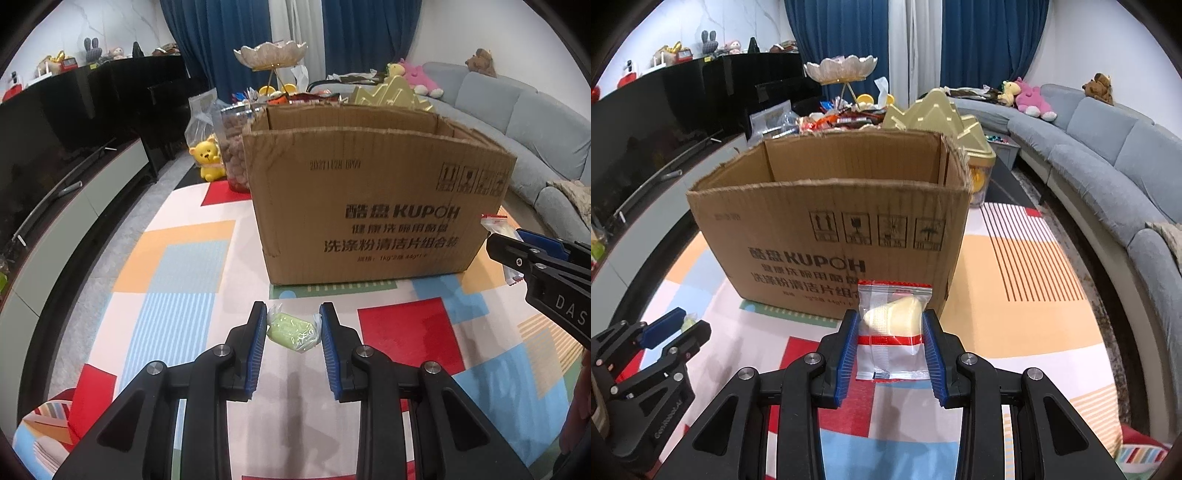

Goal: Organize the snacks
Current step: 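Carry the green candy in the left tool while the right tool carries the cake packet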

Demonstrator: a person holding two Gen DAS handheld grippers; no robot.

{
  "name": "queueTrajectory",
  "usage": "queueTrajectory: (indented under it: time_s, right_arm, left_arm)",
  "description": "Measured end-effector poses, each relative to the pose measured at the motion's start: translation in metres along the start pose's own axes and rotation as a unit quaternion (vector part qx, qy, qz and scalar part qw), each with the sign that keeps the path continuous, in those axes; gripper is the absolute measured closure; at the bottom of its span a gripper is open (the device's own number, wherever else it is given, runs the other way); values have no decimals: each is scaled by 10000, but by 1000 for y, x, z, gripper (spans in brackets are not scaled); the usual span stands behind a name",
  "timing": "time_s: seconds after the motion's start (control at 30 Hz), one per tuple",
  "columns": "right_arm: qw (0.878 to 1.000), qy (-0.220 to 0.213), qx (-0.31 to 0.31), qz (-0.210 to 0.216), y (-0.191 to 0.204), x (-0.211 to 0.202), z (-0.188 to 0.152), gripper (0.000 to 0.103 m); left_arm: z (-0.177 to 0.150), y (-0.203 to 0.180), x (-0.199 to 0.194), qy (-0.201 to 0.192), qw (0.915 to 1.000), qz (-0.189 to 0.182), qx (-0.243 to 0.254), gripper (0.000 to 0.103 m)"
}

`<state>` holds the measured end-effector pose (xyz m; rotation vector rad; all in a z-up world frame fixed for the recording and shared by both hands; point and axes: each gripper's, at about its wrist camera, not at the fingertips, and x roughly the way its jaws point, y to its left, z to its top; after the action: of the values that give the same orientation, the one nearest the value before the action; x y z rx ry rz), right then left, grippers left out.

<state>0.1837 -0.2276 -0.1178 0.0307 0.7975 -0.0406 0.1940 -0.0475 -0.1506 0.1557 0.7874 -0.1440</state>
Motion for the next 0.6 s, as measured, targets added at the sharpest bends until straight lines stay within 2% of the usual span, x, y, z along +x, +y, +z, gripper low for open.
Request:
queueTrajectory:
  time_s: [0.37,0.6]
  right_arm:
    - [9996,-277,-51,54,7,-25,26,67]
    - [9990,-445,-36,73,6,-41,37,67]
  left_arm:
    - [10,0,-34,-168,9998,74,-29,74]
    - [28,1,-48,-290,9996,52,-53,74]
